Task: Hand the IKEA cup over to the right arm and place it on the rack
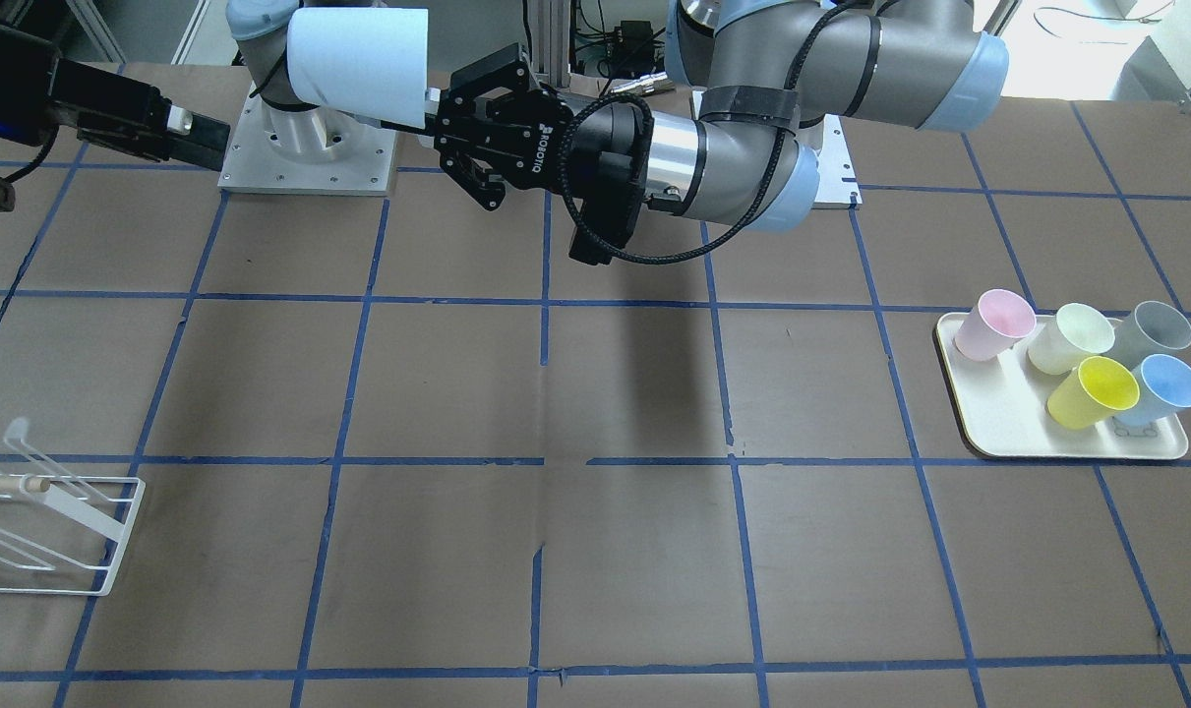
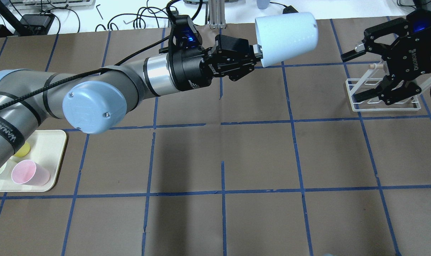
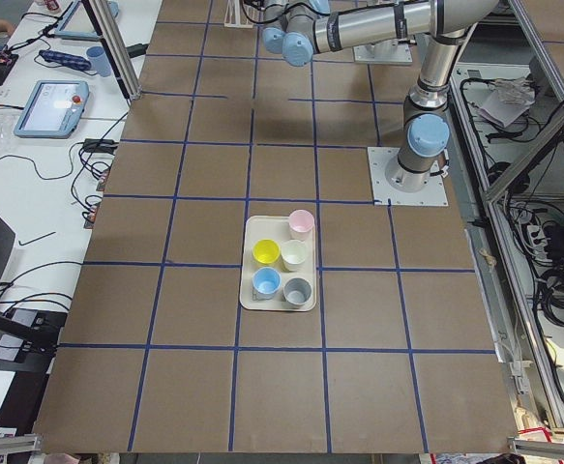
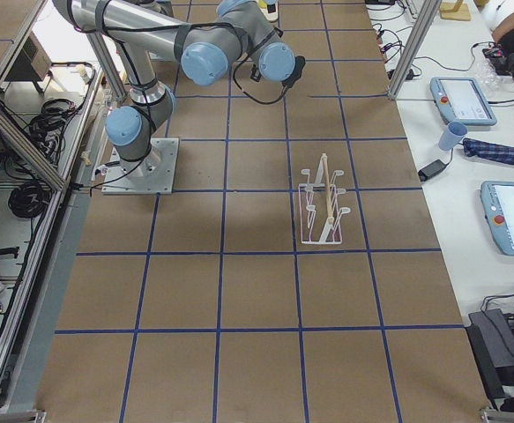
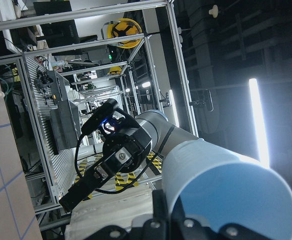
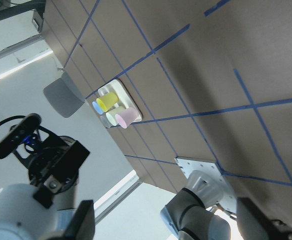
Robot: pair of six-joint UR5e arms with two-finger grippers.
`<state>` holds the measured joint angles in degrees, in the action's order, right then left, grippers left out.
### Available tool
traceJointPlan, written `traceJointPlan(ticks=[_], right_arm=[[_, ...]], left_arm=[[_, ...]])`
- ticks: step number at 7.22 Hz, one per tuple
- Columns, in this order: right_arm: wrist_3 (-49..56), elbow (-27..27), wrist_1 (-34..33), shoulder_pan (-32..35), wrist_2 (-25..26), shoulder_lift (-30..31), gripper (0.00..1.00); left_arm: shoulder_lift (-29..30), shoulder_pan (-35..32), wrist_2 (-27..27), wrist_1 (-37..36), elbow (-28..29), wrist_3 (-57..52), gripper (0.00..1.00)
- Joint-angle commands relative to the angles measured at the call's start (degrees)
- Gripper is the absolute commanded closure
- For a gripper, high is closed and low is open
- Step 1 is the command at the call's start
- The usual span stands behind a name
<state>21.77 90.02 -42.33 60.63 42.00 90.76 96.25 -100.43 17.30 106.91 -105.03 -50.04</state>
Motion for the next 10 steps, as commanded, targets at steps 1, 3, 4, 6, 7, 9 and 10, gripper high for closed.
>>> traceJointPlan(ticks=[1,3,4,6,7,9,10], right_arm=[[2.0,-1.0,5.9,0.0,-5.5,0.3,0.00],[2.7,-1.0,7.3,0.0,-9.5,0.8,0.00],[4.0,-0.8,10.0,0.2,-10.5,1.8,0.00],[4.8,-0.1,13.0,0.5,-11.5,2.8,0.00],[4.7,-0.1,13.1,0.6,-11.5,3.1,0.00],[4.8,0.0,13.1,2.1,-11.4,3.4,0.00],[4.6,0.0,13.1,3.2,-11.4,3.5,0.00]], left_arm=[[0.3,-1.3,0.2,0.0,-1.4,-0.2,1.00],[0.3,-1.3,-3.7,0.0,-1.2,-0.2,1.00],[0.9,-1.3,-3.7,-0.1,-1.0,-0.1,1.00],[1.3,-2.4,-3.7,-0.1,-0.9,-0.1,1.00],[1.2,-2.6,-3.8,-0.1,-0.9,-0.1,1.00],[1.4,-2.6,-3.8,-0.1,-0.9,-0.1,1.00],[1.4,-2.6,-3.8,-0.1,-0.9,-0.1,1.00]])
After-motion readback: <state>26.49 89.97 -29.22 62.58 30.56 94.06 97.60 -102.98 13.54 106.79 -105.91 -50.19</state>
